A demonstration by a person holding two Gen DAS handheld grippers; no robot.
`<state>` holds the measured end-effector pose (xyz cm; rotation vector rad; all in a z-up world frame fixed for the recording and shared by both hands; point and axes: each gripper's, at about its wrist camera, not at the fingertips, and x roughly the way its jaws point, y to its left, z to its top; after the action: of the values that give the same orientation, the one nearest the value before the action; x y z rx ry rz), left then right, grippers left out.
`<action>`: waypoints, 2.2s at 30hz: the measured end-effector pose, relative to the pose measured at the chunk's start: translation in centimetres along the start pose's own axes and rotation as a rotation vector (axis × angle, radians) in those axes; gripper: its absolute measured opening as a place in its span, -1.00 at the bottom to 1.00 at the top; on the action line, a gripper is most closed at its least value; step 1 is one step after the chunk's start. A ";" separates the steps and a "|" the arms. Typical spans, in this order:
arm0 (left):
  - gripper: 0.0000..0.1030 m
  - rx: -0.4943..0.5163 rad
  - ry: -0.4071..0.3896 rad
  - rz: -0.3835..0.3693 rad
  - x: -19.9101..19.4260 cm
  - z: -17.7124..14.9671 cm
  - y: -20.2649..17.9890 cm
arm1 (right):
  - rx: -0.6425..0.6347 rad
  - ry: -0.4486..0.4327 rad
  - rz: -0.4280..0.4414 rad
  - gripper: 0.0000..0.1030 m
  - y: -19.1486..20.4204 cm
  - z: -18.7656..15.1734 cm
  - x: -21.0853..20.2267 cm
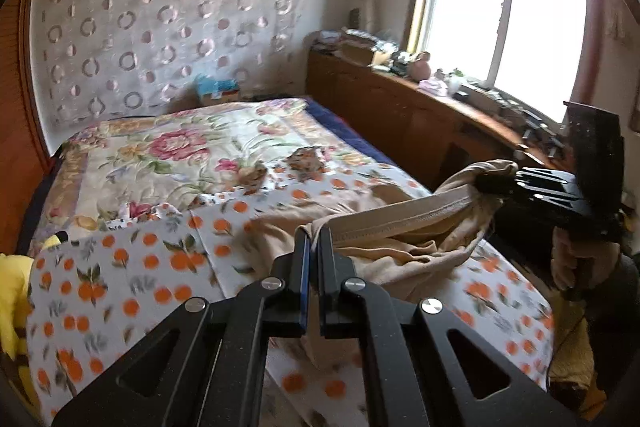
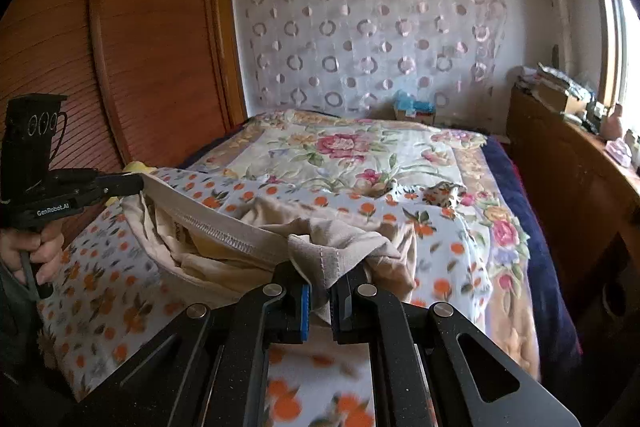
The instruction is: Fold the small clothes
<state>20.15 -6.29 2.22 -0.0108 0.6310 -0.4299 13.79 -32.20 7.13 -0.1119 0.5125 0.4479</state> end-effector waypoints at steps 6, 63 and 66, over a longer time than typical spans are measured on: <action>-0.93 -0.012 0.058 0.032 5.3 2.2 2.1 | 0.006 0.070 0.006 -0.86 -2.2 2.1 6.3; 0.12 -0.044 0.286 -0.004 14.8 -0.5 4.3 | 0.090 0.209 -0.102 0.49 -5.4 2.7 10.3; 0.12 -0.050 0.302 -0.006 15.4 -0.9 4.4 | 0.097 0.238 -0.090 0.49 -5.0 2.0 10.9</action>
<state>32.46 -8.19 -7.82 0.0048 0.9392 -0.4245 25.37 -32.11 3.39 -0.0946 0.7587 0.3222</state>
